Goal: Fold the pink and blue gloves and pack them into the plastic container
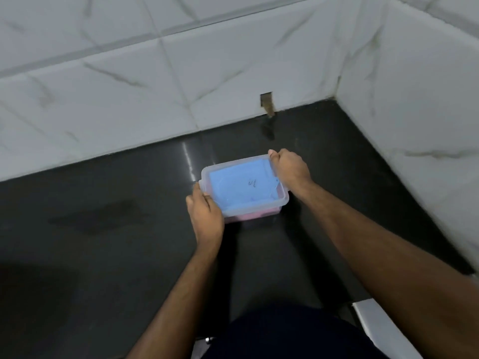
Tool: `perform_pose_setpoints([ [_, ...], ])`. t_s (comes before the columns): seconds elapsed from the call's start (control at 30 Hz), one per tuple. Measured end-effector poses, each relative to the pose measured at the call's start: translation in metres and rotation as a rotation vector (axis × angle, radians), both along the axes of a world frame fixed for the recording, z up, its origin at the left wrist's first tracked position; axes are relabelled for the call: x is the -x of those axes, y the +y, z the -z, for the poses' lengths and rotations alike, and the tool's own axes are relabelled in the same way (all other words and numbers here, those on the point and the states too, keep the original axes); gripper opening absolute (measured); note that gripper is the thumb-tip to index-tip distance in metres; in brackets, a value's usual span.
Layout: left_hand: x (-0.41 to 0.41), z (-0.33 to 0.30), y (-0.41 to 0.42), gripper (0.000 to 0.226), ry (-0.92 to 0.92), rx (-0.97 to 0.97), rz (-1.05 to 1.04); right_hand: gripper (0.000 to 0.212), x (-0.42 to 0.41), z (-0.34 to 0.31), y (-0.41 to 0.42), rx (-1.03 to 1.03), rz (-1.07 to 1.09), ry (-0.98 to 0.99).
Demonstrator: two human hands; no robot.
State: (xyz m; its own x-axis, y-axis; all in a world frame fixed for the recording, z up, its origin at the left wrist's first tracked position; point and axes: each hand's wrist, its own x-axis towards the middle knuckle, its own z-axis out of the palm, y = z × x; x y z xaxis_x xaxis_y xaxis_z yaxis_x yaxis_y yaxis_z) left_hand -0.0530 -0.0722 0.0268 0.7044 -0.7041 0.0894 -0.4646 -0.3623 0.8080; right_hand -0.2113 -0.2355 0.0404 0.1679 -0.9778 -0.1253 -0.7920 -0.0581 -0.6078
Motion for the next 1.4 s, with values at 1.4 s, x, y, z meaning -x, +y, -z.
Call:
perform_pose_setpoints([
  [1.4,-0.012,-0.010,0.007,0.047,-0.635,-0.213,0.265,0.054,0.004,-0.002,0.063,0.375,-0.230,0.196],
])
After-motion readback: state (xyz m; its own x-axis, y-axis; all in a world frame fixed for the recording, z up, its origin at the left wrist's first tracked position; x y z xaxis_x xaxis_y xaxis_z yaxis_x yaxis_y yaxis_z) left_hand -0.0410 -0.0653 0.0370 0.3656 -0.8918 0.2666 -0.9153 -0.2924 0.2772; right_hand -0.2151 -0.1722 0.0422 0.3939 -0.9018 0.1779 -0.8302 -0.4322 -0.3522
